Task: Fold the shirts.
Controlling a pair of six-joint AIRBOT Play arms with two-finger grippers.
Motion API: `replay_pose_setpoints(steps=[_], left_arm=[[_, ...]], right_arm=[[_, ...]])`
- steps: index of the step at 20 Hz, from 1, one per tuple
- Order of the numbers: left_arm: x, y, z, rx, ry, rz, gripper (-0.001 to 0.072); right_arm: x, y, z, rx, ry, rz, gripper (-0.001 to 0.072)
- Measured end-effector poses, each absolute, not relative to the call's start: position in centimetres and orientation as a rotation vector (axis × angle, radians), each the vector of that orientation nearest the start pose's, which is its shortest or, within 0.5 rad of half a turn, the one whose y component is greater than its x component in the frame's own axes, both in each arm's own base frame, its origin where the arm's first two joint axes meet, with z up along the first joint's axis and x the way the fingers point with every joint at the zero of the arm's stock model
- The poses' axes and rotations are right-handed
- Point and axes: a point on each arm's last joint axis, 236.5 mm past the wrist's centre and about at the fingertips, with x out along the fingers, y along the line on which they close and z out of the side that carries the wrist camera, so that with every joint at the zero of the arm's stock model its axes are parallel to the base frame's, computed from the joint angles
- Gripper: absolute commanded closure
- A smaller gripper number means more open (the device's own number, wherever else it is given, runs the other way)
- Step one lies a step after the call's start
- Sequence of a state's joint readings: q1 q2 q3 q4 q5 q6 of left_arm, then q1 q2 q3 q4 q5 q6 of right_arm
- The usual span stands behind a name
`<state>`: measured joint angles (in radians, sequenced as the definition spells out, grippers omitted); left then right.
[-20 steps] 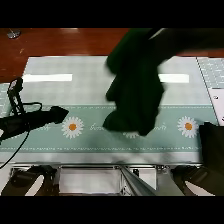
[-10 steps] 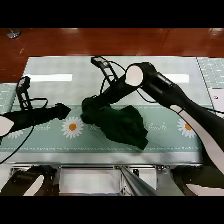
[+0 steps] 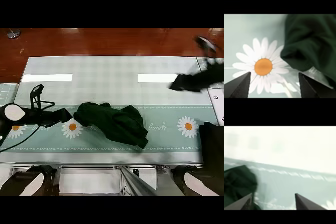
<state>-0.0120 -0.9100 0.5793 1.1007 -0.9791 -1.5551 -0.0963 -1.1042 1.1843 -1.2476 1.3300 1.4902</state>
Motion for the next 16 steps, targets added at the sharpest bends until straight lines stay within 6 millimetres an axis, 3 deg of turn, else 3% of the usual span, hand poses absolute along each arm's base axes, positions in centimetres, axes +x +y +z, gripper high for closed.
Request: replay_pose_setpoints(steps=[1, 3, 7, 9, 10, 11, 12, 16], left_arm=[[27.2, -9.5, -4.6, -0.501, 1.288, -0.202, 0.0006], [27.9, -10.5, -5.5, -0.566, 1.302, -0.257, 0.0006], [27.8, -13.1, -7.9, -0.617, 1.366, -0.371, 0.0006], [28.0, -14.7, -8.3, -0.646, 1.364, -0.428, 0.0014], [28.3, -15.4, -8.4, -0.663, 1.356, -0.446, 0.0171], [28.7, -15.8, -8.5, -0.677, 1.345, -0.454, 0.058], [28.9, -16.1, -8.6, -0.688, 1.338, -0.463, 0.0678], [29.4, -16.8, -8.5, -0.714, 1.319, -0.481, 0.0684]], right_arm=[[33.0, 2.6, 6.7, 0.331, 1.223, 0.15, 0.0092], [29.7, 2.5, 3.7, 0.466, 1.251, 0.136, 0.0092], [24.0, 6.3, -2.0, 0.618, 1.369, 0.201, 0.0092], [21.5, 8.9, -3.8, 0.635, 1.439, 0.258, 0.0092], [20.3, 9.9, -4.6, 0.625, 1.475, 0.28, 0.0092], [19.4, 10.8, -5.1, 0.611, 1.503, 0.3, 0.0092], [18.7, 11.5, -5.7, 0.596, 1.528, 0.314, 0.0092], [15.9, 14.0, -7.8, 0.532, 1.66, 0.367, 0.0092]])
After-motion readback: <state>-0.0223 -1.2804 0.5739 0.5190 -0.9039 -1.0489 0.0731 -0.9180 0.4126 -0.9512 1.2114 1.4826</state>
